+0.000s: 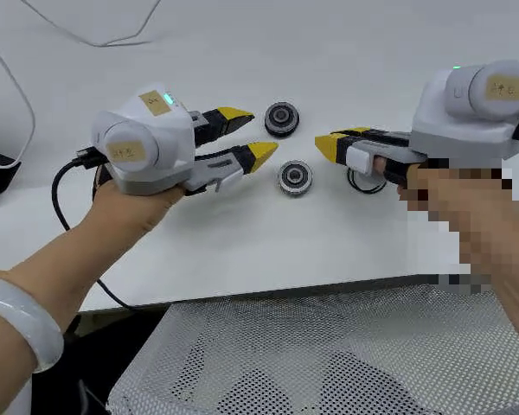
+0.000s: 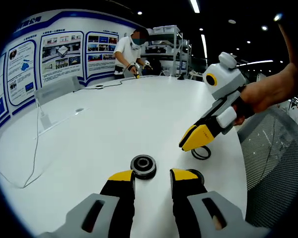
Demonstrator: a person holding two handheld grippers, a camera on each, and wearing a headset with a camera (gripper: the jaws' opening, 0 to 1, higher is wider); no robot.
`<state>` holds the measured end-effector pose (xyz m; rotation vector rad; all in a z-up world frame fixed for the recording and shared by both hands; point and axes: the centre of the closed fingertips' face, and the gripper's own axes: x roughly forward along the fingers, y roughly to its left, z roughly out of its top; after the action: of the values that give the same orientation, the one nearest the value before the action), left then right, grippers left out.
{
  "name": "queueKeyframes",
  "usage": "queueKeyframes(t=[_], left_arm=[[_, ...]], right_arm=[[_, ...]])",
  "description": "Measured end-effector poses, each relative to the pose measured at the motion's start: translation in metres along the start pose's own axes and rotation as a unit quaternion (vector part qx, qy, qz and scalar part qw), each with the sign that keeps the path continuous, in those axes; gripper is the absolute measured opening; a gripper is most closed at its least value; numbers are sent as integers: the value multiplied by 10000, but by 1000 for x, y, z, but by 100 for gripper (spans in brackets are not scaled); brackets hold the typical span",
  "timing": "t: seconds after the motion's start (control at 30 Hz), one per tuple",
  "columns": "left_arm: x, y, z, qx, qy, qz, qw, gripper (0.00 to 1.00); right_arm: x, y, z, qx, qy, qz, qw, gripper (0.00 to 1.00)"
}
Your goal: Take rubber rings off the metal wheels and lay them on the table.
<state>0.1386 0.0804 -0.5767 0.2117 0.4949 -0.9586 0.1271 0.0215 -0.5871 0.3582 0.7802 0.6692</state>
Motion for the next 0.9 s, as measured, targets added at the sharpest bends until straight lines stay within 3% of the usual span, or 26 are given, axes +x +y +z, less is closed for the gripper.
queueKeyframes(t=[0.3,0.9], left_arm=[[16,3,7,32,11,26,10000,22],[35,13,0,198,236,50,9995,18]], right_arm=[[6,-5,7,103,-55,34,9999,14],[15,-2,14,276,-158,143,9994,13]])
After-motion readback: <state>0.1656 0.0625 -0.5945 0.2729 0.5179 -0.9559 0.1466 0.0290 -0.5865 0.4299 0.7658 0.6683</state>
